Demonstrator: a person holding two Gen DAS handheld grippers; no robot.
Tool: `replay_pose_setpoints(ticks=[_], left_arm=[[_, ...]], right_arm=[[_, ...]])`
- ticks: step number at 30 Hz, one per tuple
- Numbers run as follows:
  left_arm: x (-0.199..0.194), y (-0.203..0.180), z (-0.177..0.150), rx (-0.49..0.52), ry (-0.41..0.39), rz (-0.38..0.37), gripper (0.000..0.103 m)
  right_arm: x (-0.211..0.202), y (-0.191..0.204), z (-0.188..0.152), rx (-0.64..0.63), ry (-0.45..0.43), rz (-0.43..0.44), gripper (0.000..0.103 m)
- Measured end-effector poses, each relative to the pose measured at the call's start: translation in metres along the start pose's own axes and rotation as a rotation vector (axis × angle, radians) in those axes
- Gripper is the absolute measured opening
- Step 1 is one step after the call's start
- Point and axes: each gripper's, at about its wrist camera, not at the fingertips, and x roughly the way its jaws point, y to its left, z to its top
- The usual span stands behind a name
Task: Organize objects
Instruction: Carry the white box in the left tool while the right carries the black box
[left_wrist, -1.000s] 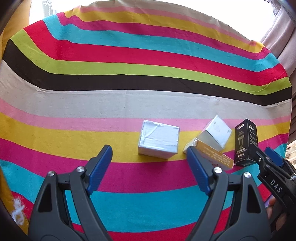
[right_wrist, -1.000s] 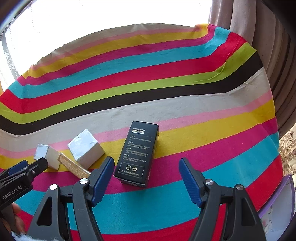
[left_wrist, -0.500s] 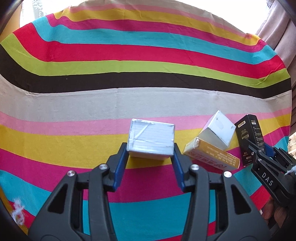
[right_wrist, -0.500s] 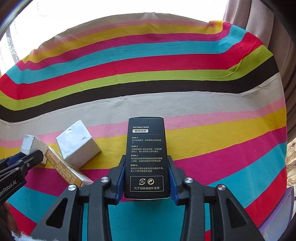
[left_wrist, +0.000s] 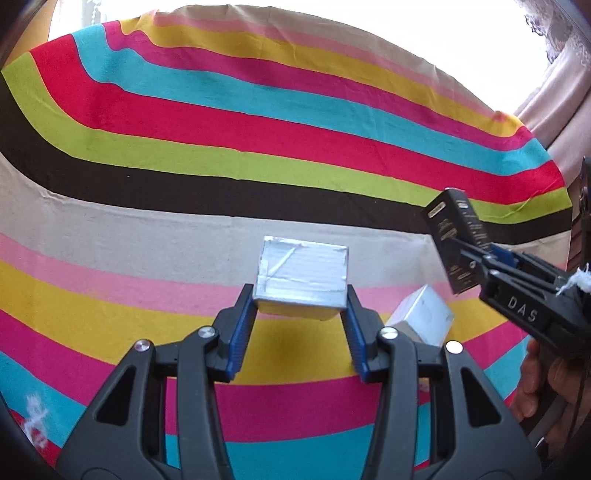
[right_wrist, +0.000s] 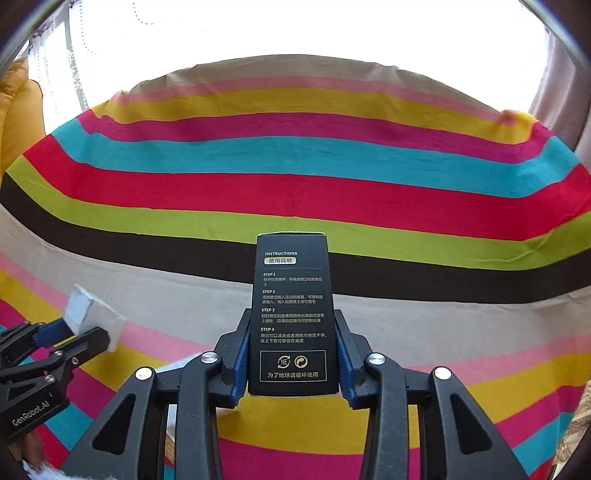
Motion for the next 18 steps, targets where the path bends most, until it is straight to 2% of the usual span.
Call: replay_pose_setpoints(ticks=[2, 5, 8, 10, 15, 18], left_arm=[[0.012, -0.003, 0.005, -0.032, 0.027, -0.047, 0.05], [0.023, -0.016, 0.002, -0.011, 0.078, -0.12, 0.049], [0.019, -0.02, -0.009, 0.002, 0.12, -0.119, 0.049], [0.017, -0.019, -0.019, -0.023, 0.184, -0.148, 0.048], [-0.004, -0.02, -0.052, -0.026, 0.221, -0.167, 0.048], [-0.02, -0.022, -0.073, -0.024, 0.215, -0.158, 0.048]], right_arm=[[0.013, 0.005, 0.0, 0.003, 0.045, 0.022, 0.04], [0.021, 0.014, -0.012, -0.01, 0.105, 0.058, 0.04], [0.01, 0.009, -0.03, 0.001, 0.114, 0.059, 0.039], [0.002, 0.009, -0.043, 0.01, 0.126, 0.058, 0.039], [-0.02, 0.021, -0.076, -0.006, 0.163, 0.07, 0.039], [-0.035, 0.028, -0.096, -0.007, 0.177, 0.083, 0.039]])
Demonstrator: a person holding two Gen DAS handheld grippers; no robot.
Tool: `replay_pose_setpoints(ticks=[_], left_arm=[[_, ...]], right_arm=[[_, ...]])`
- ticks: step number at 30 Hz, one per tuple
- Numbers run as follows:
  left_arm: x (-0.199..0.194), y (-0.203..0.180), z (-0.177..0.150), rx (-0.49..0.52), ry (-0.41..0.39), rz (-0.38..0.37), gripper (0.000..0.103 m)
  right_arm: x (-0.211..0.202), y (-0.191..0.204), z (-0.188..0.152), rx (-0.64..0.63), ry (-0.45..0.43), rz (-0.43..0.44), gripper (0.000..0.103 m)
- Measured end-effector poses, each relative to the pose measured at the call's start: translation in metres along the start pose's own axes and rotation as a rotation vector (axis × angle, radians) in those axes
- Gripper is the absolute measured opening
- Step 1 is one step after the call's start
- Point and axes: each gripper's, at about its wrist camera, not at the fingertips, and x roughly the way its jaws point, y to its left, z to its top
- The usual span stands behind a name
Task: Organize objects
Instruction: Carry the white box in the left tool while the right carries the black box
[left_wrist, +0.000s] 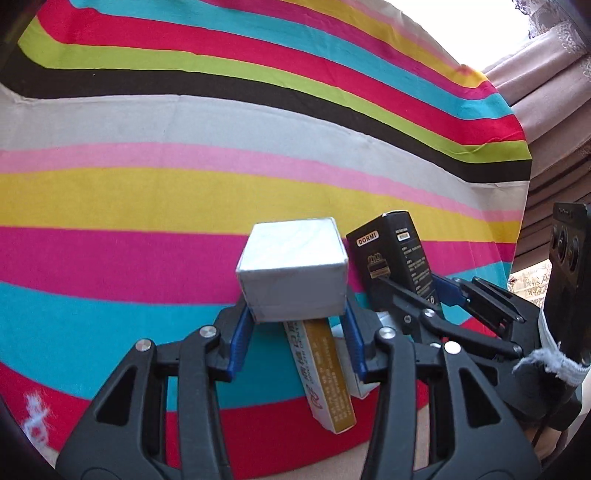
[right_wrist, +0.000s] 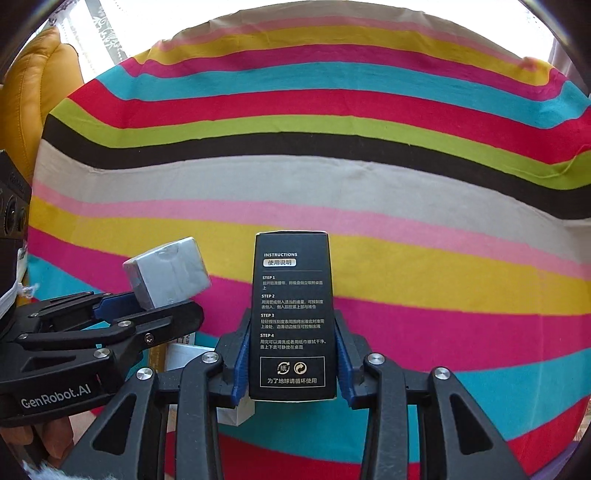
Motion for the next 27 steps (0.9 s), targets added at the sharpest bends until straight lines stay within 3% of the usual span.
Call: replay_pose_setpoints(ticks=[3, 8, 12, 18, 27], left_arm=[[-0.017, -0.003, -0.018, 0.001, -0.046, 0.031, 0.048], [-0.051, -0.014, -0.035, 0.02, -0.169, 0.113, 0.048], [-0.068, -0.035, -0.059, 0.071, -0.22, 0.135, 0.048], [-0.08, -0.051, -0.099, 0.101, -0.234, 0.145, 0.048], [-0.078, -0.084, -0.13, 0.164, -0.228, 0.166, 0.048]], right_arm=[[-0.013, 0.006, -0.021, 0.002, -0.006, 0.003, 0.039], [-0.051, 0.003, -0.048, 0.047, -0.111, -0.063, 0.039], [-0.081, 0.005, -0.072, 0.067, -0.177, -0.094, 0.039], [-0.104, 0.013, -0.111, 0.082, -0.214, -0.138, 0.039], [-0.129, 0.0, -0.155, 0.133, -0.231, -0.164, 0.039]])
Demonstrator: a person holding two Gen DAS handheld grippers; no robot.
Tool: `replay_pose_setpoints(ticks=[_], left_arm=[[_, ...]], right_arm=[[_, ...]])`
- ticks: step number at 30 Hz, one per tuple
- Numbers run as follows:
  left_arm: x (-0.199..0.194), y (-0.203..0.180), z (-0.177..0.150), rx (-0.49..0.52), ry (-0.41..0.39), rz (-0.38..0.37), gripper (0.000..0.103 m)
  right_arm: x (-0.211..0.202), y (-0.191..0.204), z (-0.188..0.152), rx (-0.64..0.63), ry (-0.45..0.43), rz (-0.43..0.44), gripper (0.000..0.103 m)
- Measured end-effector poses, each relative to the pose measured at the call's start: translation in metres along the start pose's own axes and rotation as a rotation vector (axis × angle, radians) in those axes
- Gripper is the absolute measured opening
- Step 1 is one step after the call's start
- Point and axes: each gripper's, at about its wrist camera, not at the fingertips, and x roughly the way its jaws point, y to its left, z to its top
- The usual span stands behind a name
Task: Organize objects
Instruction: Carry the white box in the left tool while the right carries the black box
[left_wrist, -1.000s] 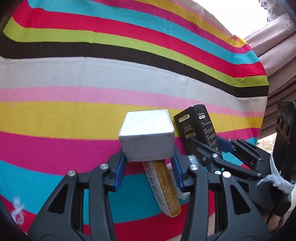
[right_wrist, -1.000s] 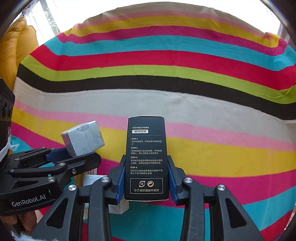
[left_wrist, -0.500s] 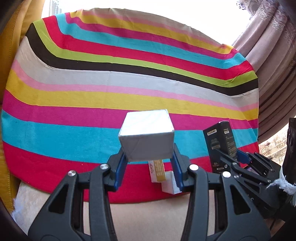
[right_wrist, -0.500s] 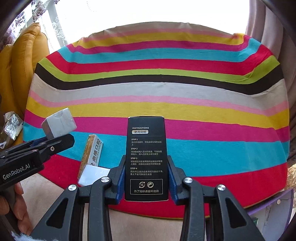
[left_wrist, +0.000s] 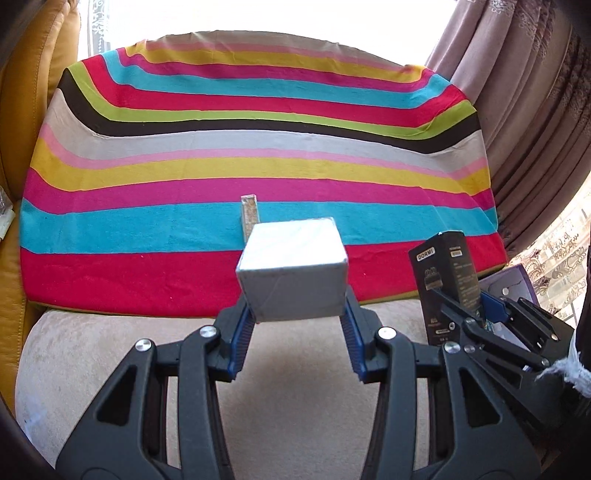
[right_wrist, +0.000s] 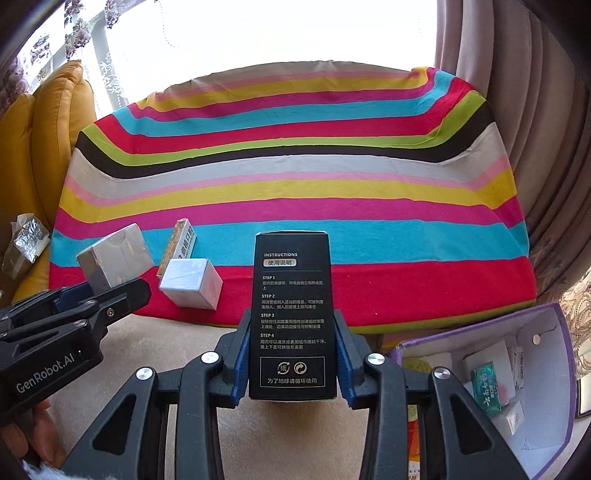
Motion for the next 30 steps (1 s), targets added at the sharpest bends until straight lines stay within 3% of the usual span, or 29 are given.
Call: replay_pose_setpoints(ticks=[11, 30], left_arm=[[-0.003, -0.047, -0.02, 0.107, 0.016, -0.036, 0.048], [0.014, -0.125, -0.035, 0.25, 0.1, -0.185, 0.048]], right_arm=[[-0.021, -0.028, -0.019, 0.044, -0.004, -0.048, 0.039], [-0.046, -0.116, -0.05, 0.174, 0.032, -0.219, 0.04]])
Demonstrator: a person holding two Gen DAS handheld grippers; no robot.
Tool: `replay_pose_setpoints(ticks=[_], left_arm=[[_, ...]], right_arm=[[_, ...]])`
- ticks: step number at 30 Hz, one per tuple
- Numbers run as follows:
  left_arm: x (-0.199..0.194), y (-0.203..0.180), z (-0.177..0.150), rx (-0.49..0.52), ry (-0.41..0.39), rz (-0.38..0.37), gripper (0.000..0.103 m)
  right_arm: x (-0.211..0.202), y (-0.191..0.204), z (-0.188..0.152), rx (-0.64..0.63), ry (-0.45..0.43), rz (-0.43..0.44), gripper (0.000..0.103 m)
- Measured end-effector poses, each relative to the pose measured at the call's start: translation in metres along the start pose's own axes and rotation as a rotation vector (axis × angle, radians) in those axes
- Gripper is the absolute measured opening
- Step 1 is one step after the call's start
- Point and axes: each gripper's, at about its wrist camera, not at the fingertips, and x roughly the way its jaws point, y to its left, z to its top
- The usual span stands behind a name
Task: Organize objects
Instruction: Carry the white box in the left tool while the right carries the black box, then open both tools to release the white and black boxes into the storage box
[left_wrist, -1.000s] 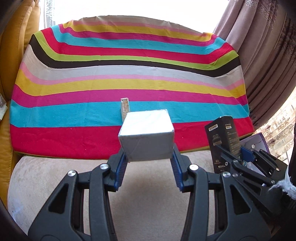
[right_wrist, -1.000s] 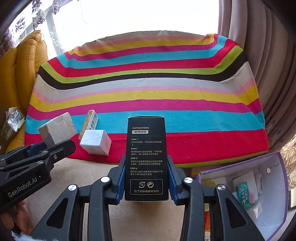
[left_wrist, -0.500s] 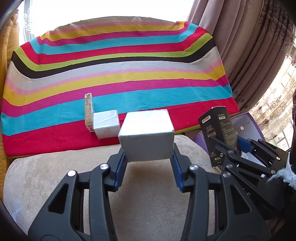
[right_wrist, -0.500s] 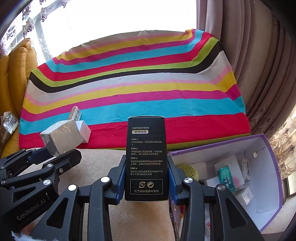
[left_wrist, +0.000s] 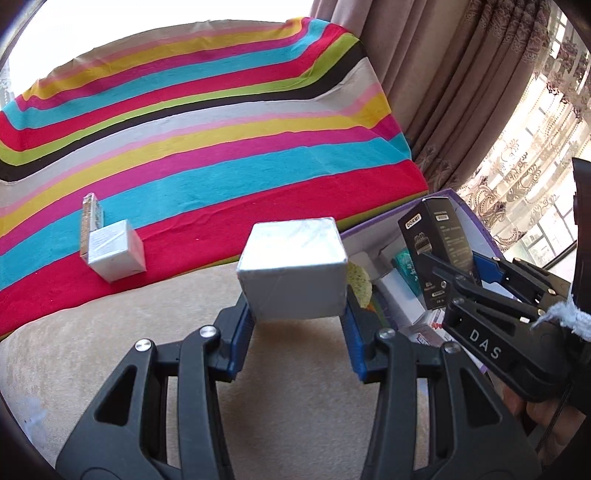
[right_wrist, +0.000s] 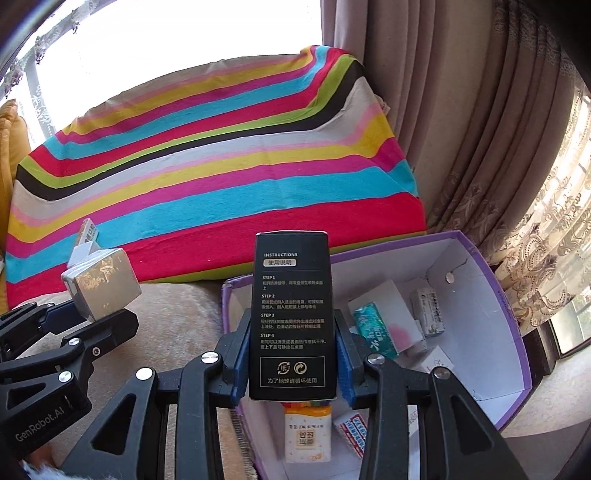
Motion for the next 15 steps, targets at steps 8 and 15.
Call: replay_pose_setpoints(ticks=[8, 15], left_arm=[[0.015, -0.039, 0.004, 0.082, 0.043, -0.048, 0.048], [0.026, -0.055, 0.007, 0.097, 0.085, -0.124, 0.048]], right_arm=[[0.006, -0.037, -0.005, 0.053, 0.025, -0.087, 0.04], [0.01, -0.061, -0.007, 0.096, 0.041, -0.132, 0.04]])
